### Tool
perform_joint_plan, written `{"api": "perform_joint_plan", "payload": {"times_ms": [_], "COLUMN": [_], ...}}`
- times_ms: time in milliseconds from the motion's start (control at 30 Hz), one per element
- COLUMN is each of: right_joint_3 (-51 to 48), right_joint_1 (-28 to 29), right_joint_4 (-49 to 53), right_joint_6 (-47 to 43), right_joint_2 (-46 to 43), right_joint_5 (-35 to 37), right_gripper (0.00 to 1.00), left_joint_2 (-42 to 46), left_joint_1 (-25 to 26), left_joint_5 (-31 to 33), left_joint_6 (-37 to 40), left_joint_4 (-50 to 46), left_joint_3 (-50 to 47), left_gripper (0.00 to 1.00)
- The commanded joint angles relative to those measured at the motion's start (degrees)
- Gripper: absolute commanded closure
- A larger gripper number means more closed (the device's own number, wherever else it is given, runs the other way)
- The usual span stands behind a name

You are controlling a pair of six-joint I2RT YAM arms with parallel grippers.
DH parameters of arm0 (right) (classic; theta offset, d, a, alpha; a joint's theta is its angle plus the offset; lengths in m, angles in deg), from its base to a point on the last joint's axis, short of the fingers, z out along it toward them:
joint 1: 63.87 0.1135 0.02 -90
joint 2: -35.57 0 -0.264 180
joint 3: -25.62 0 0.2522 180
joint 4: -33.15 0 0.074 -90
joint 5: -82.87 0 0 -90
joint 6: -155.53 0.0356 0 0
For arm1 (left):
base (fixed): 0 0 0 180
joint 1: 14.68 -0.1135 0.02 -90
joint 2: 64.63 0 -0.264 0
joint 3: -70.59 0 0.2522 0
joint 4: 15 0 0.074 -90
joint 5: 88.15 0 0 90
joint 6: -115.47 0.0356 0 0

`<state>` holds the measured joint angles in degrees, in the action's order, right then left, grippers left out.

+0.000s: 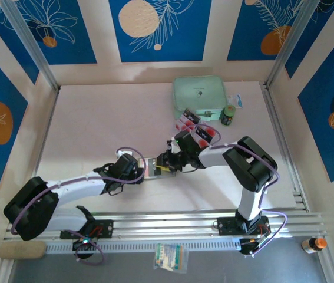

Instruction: Put the credit cards into the card holder

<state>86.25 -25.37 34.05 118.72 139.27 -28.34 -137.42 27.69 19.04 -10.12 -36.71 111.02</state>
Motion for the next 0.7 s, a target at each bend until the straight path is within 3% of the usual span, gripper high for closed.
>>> {"api": "perform_joint_plan", "payload": {"times_ms": [0,167,400,667], "right_joint_3": [1.3,5.2,10.3,13.1], "right_joint_1": [-0.3,-0.4,0.9,2.1], "right_joint_4": [13.4,21.4,24.6,25.9], "right_joint_6": [-6.8,-12.0,-14.2,-14.9], "right_joint_2": [-2.7,-5.6,-2.4,1.6], "right_joint_5": [1.5,4.1,5.5,7.2], "right_gripper": [0.59,0.60,0.83,0.89], "left_joint_2": [1.3,1.5,1.2,0.9], "left_joint_1": [-0.6,-0.7,-0.7,-0.6], "left_joint_5": [1.0,1.1,1.4,1.2], "left_joint_6": [-0.6,-0.7,-0.6,-0.6], "left_joint_4": [0.0,0.3,0.7,1.0], "left_joint_3": [0.1,-0.3,-0.5,-0.4], "left_gripper": [0.04,0.04,0.04,0.04]}}
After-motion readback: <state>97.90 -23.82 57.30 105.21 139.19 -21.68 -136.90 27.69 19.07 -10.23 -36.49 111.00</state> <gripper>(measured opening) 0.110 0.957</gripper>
